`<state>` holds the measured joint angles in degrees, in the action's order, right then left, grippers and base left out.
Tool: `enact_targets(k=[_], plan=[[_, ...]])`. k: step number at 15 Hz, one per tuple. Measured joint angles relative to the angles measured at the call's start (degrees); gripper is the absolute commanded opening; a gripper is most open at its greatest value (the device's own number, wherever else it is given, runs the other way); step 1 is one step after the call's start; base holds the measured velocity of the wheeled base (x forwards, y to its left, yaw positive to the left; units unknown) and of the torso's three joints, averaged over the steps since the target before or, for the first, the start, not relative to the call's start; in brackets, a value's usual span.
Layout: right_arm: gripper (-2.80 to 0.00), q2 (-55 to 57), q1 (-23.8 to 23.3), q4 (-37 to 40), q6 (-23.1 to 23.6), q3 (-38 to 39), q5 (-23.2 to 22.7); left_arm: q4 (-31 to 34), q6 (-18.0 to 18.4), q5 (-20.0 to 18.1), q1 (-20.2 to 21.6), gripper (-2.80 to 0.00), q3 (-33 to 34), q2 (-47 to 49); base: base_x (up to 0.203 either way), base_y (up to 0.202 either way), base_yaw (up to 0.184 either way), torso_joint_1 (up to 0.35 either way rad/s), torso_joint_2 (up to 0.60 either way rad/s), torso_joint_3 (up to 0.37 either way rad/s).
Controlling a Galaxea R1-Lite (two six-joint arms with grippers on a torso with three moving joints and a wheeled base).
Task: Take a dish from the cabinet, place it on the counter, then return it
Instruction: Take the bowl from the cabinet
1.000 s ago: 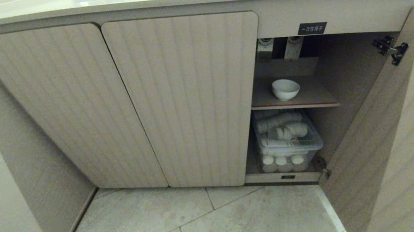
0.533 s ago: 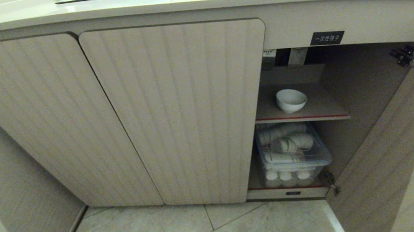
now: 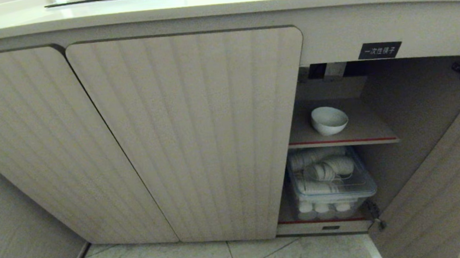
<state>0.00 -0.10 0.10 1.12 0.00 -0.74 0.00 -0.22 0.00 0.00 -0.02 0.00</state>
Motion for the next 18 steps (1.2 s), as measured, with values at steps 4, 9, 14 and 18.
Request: enact_targets(k=[4, 9, 14, 18], plan=[[-2.8, 0.0, 0.0, 0.0, 0.0, 0.0, 0.0, 0.0, 0.0, 0.0, 0.0, -2.8, 0.0, 0.0, 0.0, 0.0, 0.0, 0.0, 0.0, 0.0], [-2.8, 0.0, 0.0, 0.0, 0.0, 0.0, 0.0, 0.0, 0.0, 0.0, 0.0, -2.8, 0.0, 0.0, 0.0, 0.0, 0.0, 0.0, 0.0, 0.0], [-2.8, 0.0, 0.0, 0.0, 0.0, 0.0, 0.0, 0.0, 0.0, 0.0, 0.0, -2.8, 0.0, 0.0, 0.0, 0.0, 0.0, 0.0, 0.0, 0.0], [-2.8, 0.0, 0.0, 0.0, 0.1, 0.0, 0.0, 0.0, 0.0, 0.0, 0.0, -2.8, 0.0, 0.0, 0.0, 0.0, 0.0, 0.0, 0.0, 0.0]])
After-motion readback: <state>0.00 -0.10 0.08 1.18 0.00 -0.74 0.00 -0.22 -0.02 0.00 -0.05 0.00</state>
